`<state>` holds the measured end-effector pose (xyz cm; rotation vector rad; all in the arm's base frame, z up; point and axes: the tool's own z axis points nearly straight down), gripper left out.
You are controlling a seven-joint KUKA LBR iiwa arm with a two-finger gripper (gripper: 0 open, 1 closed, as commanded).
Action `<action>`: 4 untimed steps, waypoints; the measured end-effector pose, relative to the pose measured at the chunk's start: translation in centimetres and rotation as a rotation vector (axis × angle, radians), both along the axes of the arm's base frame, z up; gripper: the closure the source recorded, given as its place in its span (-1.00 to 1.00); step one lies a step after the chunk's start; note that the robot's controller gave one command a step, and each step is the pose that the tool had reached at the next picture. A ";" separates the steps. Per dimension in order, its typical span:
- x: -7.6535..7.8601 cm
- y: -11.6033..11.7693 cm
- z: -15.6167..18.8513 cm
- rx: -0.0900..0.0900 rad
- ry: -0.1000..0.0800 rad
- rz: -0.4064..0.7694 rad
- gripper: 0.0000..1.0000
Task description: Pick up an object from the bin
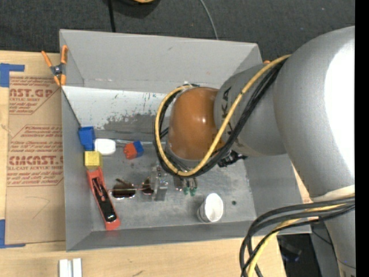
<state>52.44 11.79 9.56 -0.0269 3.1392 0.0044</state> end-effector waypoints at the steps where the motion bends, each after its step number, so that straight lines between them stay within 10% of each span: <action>1: -1.8 1.4 3.8 -0.001 0.000 -0.009 1.00; 4: -2.1 2.4 14.5 0.002 -0.004 0.030 1.00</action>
Offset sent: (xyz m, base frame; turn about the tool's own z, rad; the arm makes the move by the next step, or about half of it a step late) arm -0.0087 -0.0047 0.0561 -0.0278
